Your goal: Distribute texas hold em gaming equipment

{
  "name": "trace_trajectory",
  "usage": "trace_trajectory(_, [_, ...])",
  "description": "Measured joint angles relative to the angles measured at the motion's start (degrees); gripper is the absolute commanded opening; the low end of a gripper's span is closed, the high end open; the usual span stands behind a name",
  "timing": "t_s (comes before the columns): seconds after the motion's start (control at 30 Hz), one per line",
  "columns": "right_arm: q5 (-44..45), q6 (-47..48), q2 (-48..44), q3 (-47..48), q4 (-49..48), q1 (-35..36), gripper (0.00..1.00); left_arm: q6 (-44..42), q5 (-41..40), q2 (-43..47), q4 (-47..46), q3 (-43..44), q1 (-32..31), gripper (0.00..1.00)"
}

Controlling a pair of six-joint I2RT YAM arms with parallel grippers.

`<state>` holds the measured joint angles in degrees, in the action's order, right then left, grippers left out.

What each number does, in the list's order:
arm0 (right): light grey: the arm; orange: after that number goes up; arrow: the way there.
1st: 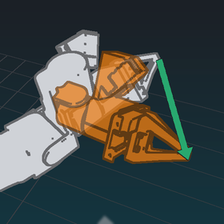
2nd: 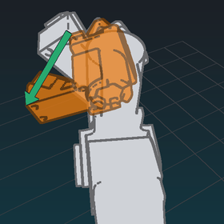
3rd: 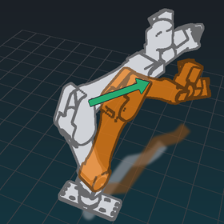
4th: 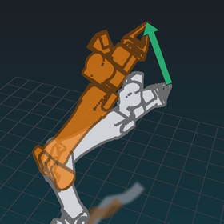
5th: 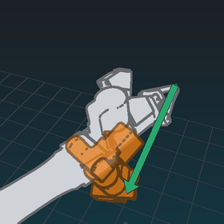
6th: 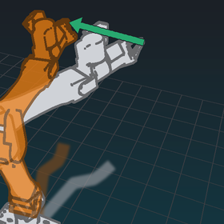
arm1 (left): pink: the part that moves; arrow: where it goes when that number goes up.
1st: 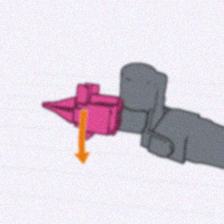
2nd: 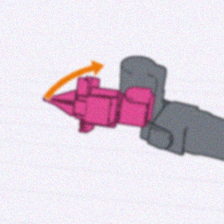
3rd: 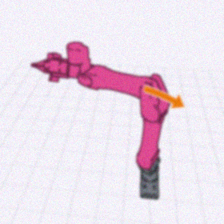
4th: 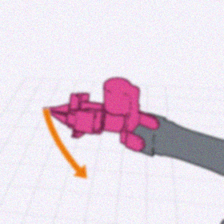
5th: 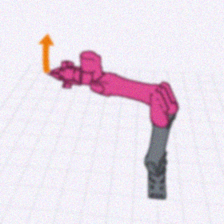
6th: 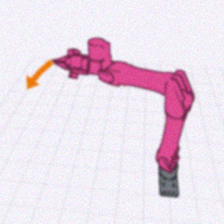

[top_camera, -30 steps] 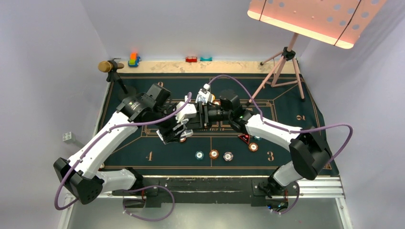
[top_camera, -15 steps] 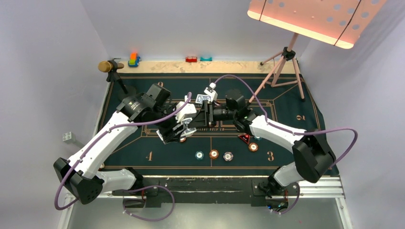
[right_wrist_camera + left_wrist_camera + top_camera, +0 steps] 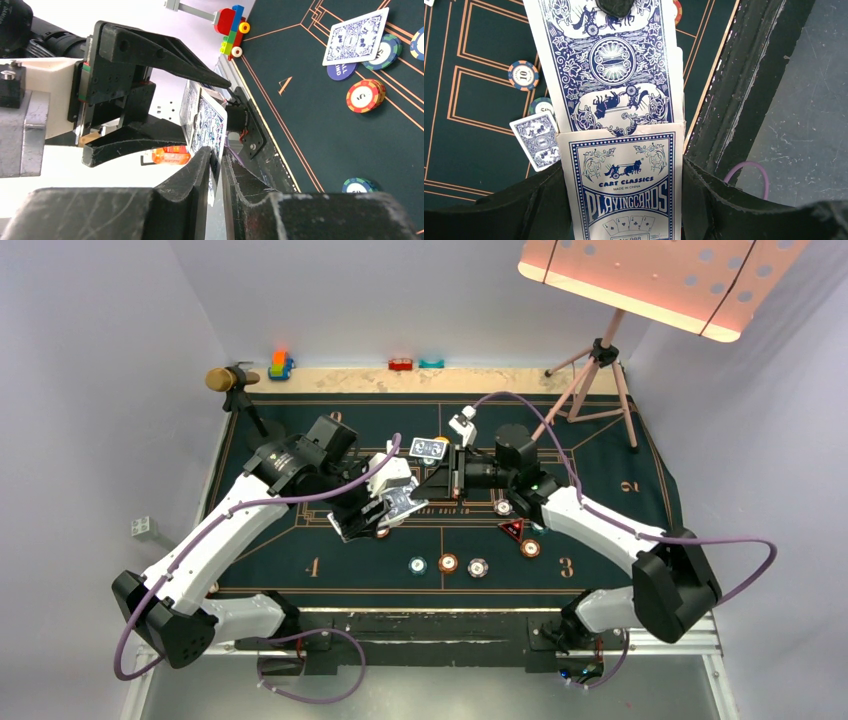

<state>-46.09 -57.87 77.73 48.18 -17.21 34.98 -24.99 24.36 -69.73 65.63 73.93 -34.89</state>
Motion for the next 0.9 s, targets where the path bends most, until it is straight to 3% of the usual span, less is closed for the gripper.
trace_trajectory(0.17, [0.0,0.35,-1.66,0.0,1.11,-0.96,0.14,0.0,0.2,0.0,0.0,0.0,0.0,0.0])
trace_trajectory(0.33, [0.04,1.66,-4.04,0.0,4.28,-3.21,0.01,0.0,0.35,0.0,0.0,0.0,0.0,0.0])
trace_trajectory(0.63, [-0.33,5.22,-9.51,-0.92,11.26,-11.28,0.0,-0.02,0.37,0.0,0.02,0.0,0.0,0.0])
trace_trajectory(0.9, [0.07,9.88,-15.06,-13.29,17.9,-22.64,0.0,-0.02,0.39,0.0,0.02,0.0,0.0,0.0])
